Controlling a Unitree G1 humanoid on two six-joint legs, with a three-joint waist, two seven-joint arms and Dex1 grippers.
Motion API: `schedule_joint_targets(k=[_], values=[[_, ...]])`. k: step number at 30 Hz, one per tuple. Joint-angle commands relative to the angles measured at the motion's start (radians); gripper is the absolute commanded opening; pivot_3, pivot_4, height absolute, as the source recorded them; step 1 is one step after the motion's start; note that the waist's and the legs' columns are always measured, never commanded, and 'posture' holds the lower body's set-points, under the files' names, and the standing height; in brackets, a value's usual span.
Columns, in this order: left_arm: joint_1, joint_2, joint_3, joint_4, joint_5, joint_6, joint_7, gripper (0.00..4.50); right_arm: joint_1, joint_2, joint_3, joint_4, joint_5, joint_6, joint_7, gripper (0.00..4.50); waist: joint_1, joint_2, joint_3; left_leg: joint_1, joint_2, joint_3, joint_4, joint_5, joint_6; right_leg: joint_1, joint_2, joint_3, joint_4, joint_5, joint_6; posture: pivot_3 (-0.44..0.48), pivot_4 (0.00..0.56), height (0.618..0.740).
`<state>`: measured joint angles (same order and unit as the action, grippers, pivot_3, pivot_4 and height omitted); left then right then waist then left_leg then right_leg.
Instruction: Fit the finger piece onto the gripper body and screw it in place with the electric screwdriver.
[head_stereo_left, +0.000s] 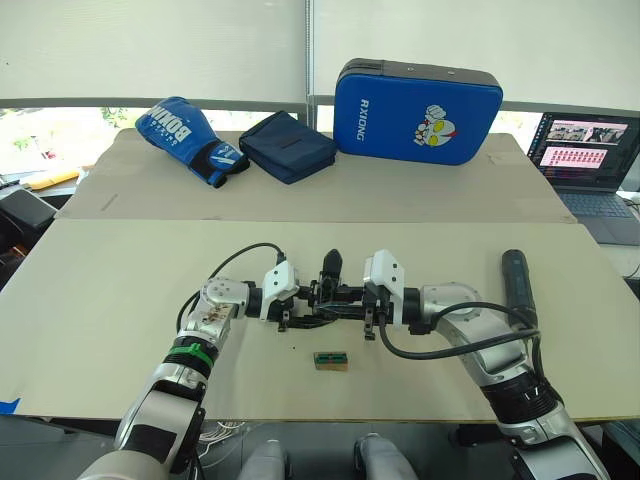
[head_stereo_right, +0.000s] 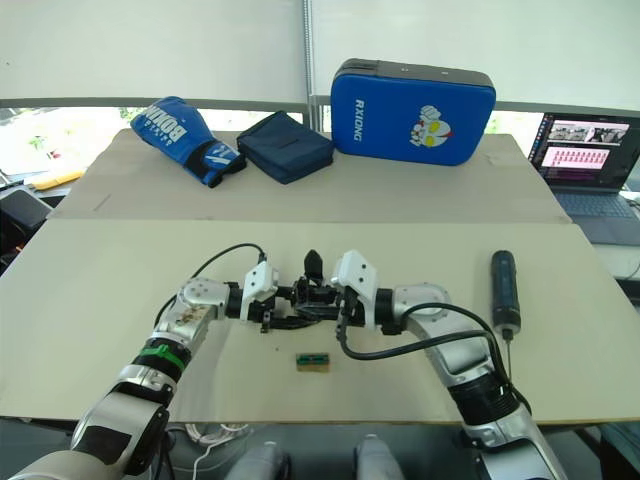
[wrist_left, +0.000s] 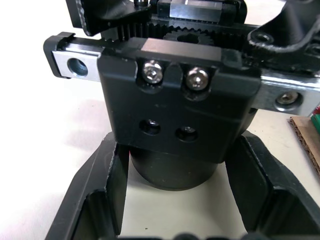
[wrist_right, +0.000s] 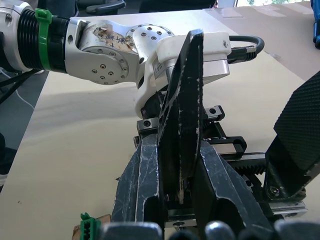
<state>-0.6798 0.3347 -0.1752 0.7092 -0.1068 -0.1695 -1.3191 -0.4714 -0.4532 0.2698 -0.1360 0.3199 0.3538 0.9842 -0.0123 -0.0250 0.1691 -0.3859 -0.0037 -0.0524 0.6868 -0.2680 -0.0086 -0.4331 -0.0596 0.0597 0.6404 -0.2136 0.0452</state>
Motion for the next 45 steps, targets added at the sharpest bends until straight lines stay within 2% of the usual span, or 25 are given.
schedule_joint_targets(k=[1, 11, 26, 38, 39, 45], values=[[0.014, -0.001, -0.017, -0.021, 0.006, 0.005, -0.005, 2.27, -0.001, -0.004, 0.001, 0.005, -0.013, -0.021, 0.014, 0.36, 0.000, 0.000, 0.000, 0.000, 0.000, 0.000, 0.000, 0.000, 0.000, 0.000, 0.000, 0.000, 0.000, 0.000, 0.000, 0.000, 0.150, 0.740], [0.017, -0.003, -0.020, -0.020, 0.006, 0.007, -0.006, 2.27, -0.026, 0.012, 0.023, 0.048, -0.037, -0.035, 0.041, 0.36, -0.002, 0.000, 0.000, 0.003, 0.000, 0.000, 0.000, 0.000, 0.000, 0.003, 0.000, 0.000, 0.000, 0.000, 0.000, 0.000, 0.150, 0.740], [0.017, -0.001, -0.017, -0.011, 0.003, 0.002, -0.002, 2.27, -0.045, -0.023, 0.042, 0.110, -0.041, 0.066, 0.097, 0.36, -0.002, 0.000, -0.001, 0.009, 0.000, 0.000, 0.000, 0.000, 0.000, 0.009, 0.000, 0.000, -0.002, 0.000, 0.000, 0.000, 0.150, 0.740], [0.027, -0.001, -0.014, -0.010, 0.003, 0.004, 0.005, 2.27, -0.083, 0.010, 0.007, 0.058, -0.007, -0.002, 0.099, 0.36, -0.004, 0.000, -0.001, 0.010, 0.000, 0.000, 0.000, 0.000, 0.000, 0.010, 0.000, 0.000, -0.002, 0.000, 0.000, 0.000, 0.150, 0.740], [0.027, -0.001, -0.014, -0.009, 0.003, 0.003, 0.005, 2.27, -0.084, 0.013, 0.001, 0.050, 0.002, -0.001, 0.100, 1.38, -0.004, 0.000, -0.001, 0.010, 0.000, 0.000, 0.000, 0.000, 0.000, 0.010, 0.000, 0.000, -0.002, 0.000, 0.000, 0.000, 0.150, 0.740], [0.026, -0.002, -0.006, 0.006, 0.001, 0.004, 0.016, 2.27, -0.082, 0.041, -0.040, 0.053, 0.015, -0.121, 0.118, 3.43, -0.003, 0.000, -0.001, 0.010, 0.000, 0.000, 0.000, 0.000, 0.000, 0.010, 0.000, 0.000, -0.002, 0.000, 0.000, 0.000, 0.150, 0.740]])
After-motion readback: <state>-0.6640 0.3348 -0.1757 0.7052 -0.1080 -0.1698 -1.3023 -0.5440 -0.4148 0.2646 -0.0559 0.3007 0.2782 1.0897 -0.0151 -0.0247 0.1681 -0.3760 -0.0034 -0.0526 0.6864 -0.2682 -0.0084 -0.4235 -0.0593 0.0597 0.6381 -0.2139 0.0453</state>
